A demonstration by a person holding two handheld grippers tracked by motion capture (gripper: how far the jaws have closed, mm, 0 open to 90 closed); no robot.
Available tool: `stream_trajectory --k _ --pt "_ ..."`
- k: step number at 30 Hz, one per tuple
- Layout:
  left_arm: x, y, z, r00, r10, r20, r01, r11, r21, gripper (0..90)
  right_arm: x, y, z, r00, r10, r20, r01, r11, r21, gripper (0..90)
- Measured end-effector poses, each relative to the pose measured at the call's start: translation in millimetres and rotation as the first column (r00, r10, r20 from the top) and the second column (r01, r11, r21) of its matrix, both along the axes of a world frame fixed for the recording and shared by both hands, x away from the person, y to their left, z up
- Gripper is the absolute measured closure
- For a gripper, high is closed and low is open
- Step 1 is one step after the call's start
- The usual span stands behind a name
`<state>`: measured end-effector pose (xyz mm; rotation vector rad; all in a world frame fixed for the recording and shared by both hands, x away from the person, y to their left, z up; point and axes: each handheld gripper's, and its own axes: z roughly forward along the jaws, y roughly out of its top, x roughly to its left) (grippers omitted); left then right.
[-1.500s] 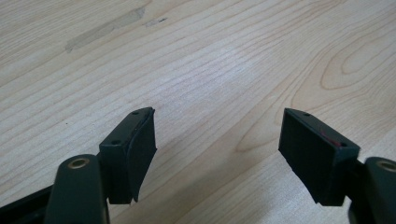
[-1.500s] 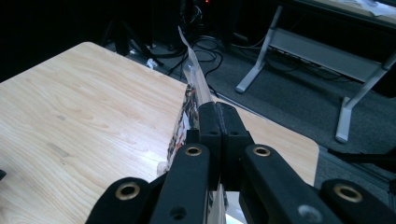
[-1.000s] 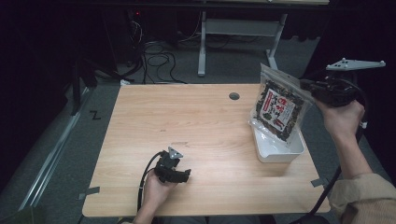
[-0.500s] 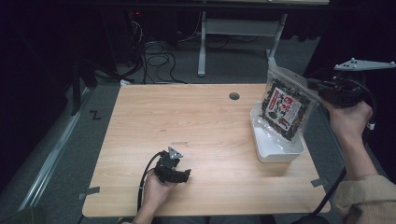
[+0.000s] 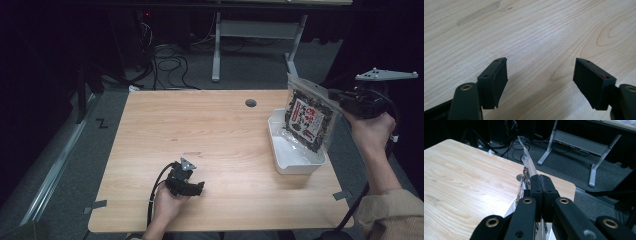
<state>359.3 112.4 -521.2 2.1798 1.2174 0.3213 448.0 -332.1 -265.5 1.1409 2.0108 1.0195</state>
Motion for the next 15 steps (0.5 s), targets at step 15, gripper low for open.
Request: stream_trajectory --k 15 --pt "-0.6 1.0 0.7 1.0 0.004 0.002 -0.004 1.0 -0.007 28.1 1.4 12.4 -33.3 0.9993 0.032 -0.019 -0.033 0.999 -0.02 90.0"
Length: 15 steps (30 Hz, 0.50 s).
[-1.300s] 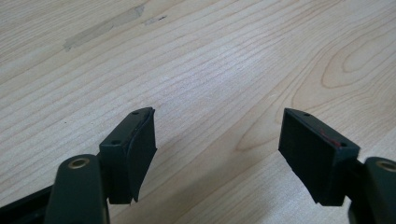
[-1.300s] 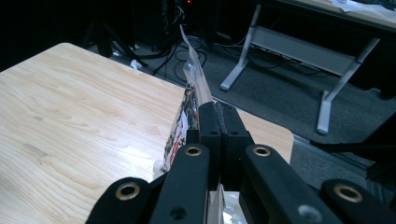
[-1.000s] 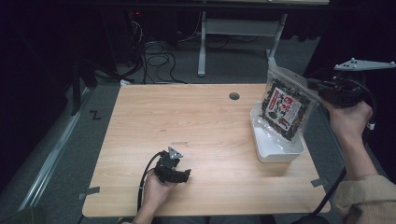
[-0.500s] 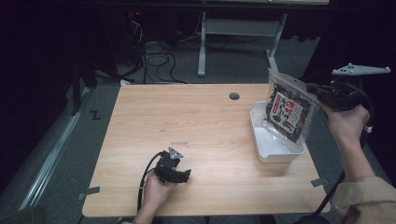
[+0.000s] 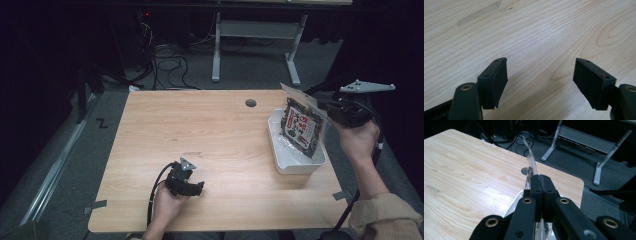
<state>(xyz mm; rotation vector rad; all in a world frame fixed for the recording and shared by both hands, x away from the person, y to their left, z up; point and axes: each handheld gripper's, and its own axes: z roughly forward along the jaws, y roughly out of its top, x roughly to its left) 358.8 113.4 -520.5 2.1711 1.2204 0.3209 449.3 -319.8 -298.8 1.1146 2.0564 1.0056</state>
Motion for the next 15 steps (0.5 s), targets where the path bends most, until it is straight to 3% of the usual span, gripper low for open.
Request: stream_trajectory --k 5,8,15 --pt "0.5 -0.8 -0.7 1.0 -0.003 -0.004 0.003 1.0 0.001 28.1 -5.8 0.7 -1.7 0.9998 0.018 0.007 -0.018 1.0 0.005 89.9" --pt "0.3 -0.6 -0.5 1.0 0.001 -0.001 -0.001 1.0 -0.001 28.1 -8.8 1.2 -2.3 0.9995 0.03 0.007 -0.029 0.999 -0.019 88.2" --pt "-0.1 -0.8 -0.1 1.0 -0.003 -0.003 0.003 1.0 -0.001 28.1 -16.6 -2.5 -13.1 0.9994 0.034 -0.007 -0.034 0.999 -0.008 87.2"
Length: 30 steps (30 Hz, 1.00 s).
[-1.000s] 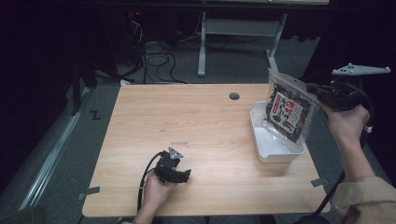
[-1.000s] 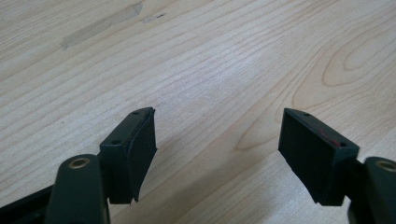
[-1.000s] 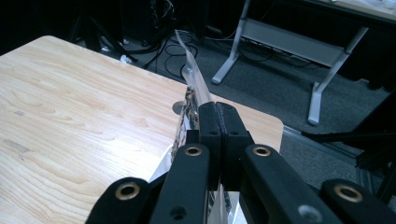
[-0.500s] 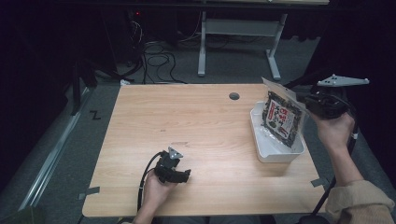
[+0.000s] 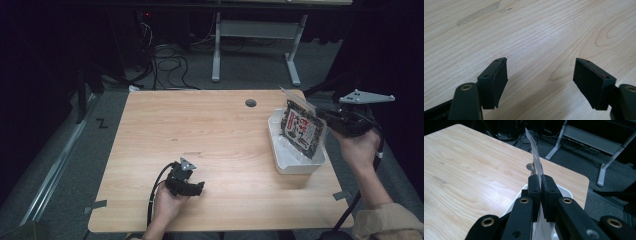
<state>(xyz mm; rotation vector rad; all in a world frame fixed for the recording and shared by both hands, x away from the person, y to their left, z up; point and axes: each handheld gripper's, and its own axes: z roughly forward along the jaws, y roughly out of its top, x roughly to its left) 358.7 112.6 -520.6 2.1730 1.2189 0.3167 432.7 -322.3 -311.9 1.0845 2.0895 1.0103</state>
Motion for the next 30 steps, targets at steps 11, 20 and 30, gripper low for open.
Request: stream_trajectory --k 11,20,30 --pt "0.7 -0.8 -1.2 1.0 -0.002 0.003 0.002 1.0 0.009 28.1 -1.6 -15.4 -9.8 0.9998 -0.017 -0.012 0.018 0.999 0.044 85.0" --pt "0.1 -0.7 -0.6 1.0 -0.004 -0.001 0.004 1.0 0.005 28.1 2.1 -26.6 -19.1 0.9978 -0.06 -0.029 0.062 0.997 0.046 84.4" --pt "0.6 -1.0 -1.3 1.0 -0.002 0.003 0.002 1.0 0.008 28.1 6.8 -31.1 -31.9 0.9937 -0.087 -0.07 0.09 0.995 0.035 71.6"
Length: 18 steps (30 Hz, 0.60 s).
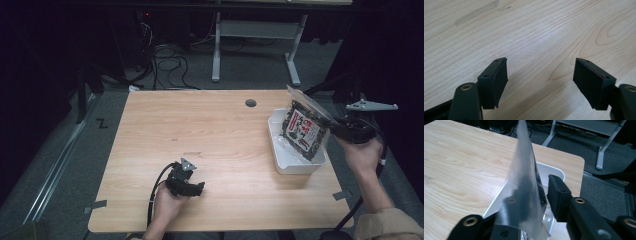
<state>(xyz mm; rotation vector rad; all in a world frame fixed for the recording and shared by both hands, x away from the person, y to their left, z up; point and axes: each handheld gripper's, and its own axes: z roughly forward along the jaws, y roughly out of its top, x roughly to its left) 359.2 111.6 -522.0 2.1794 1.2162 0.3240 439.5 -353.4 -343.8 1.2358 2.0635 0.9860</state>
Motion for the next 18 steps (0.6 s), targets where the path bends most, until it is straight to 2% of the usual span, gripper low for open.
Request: stream_trajectory --k 2,3,5,18 --pt "-0.1 -0.2 -0.3 1.0 -0.003 -0.007 0.003 1.0 0.001 28.1 0.3 -1.6 -1.9 0.9999 -0.007 -0.008 0.007 1.0 0.002 69.0" --pt "-0.1 -0.2 -0.2 1.0 -0.002 -0.006 0.002 1.0 0.0 28.2 0.4 -3.6 -2.5 0.9999 -0.013 -0.004 0.013 1.0 0.007 63.4" --pt "-0.3 -0.1 0.0 1.0 -0.002 -0.006 0.002 1.0 0.0 28.2 -0.3 -5.2 -2.1 0.9997 -0.023 0.002 0.023 1.0 0.019 58.7" --pt "-0.3 -0.3 -0.3 1.0 -0.004 -0.007 0.004 1.0 0.0 28.2 -4.0 -16.0 -5.4 0.9993 -0.038 0.005 0.038 0.998 0.044 44.9"
